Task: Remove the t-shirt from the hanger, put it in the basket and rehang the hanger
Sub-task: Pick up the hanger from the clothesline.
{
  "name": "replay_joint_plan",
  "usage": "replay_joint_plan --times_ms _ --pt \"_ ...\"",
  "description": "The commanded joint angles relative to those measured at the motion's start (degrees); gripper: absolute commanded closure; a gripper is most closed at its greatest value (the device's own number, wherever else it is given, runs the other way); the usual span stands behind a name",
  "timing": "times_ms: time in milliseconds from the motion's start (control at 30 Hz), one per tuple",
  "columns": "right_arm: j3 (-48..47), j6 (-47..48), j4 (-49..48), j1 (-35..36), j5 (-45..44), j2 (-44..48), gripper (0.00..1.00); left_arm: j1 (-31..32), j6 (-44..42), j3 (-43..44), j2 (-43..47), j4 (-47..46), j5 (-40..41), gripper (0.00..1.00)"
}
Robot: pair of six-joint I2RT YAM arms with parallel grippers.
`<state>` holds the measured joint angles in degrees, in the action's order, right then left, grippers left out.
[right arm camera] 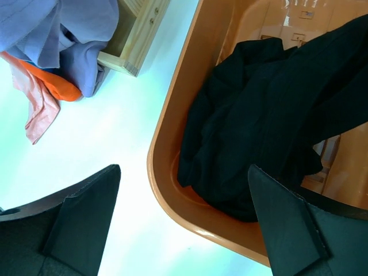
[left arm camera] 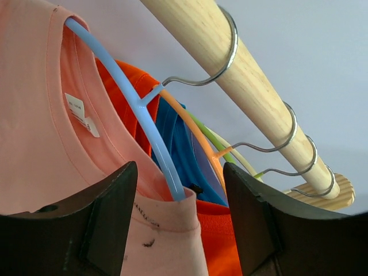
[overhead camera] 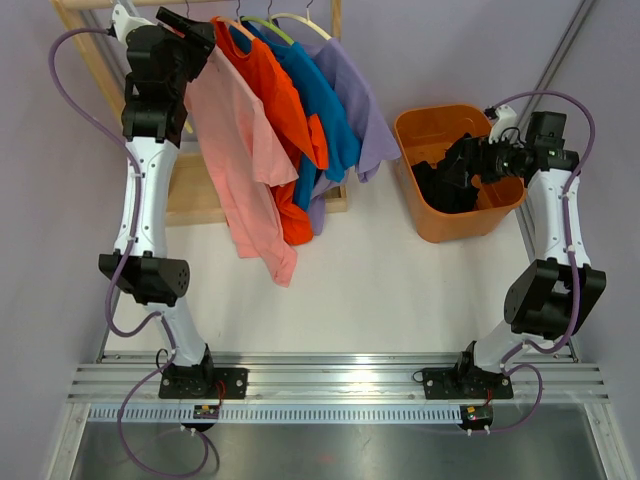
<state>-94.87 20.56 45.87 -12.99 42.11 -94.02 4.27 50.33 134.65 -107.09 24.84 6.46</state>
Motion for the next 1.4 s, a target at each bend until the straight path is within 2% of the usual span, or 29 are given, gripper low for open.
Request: replay_joint_plan --times_ms 0,200,367,600,633,733,1133,1367 --pt "0.91 -0.78 -3.33 0.25 2.8 2.88 0.0 -1.19 3.02 2.9 -1.28 -5.94 -1.89 0.39" --pt "1.79 -1.31 -4.56 0.25 3.42 4.01 0.0 -2.25 4.87 3.52 -3.3 -5.85 -2.77 0.43" --pt "1.79 -2.1 -5.09 0.25 4.21 4.63 0.0 -3.48 8.29 4.13 -5.5 -8.75 -6.19 0.51" --pt "2.5 -1.66 -5.0 0.25 3.95 5.69 0.0 -3.83 9.44 4.31 -6.29 -9.81 -9.8 0.78" --pt "2.58 -1.75 -5.0 0.25 3.95 5.86 0.01 -3.92 9.61 4.13 -6.03 -10.16 -10.15 0.87" --pt "2.85 -1.75 -5.0 0.25 4.03 5.95 0.01 -4.27 10.58 3.08 -4.98 -11.74 -10.68 1.0" --pt "5.22 -1.31 -5.35 0.25 3.68 6.92 0.01 -4.19 17.08 2.81 -2.6 -18.95 -14.1 1.0" --pt "5.92 -0.87 -5.09 0.25 3.77 7.62 0.01 -4.27 15.68 0.36 1.08 -18.25 -15.34 1.0"
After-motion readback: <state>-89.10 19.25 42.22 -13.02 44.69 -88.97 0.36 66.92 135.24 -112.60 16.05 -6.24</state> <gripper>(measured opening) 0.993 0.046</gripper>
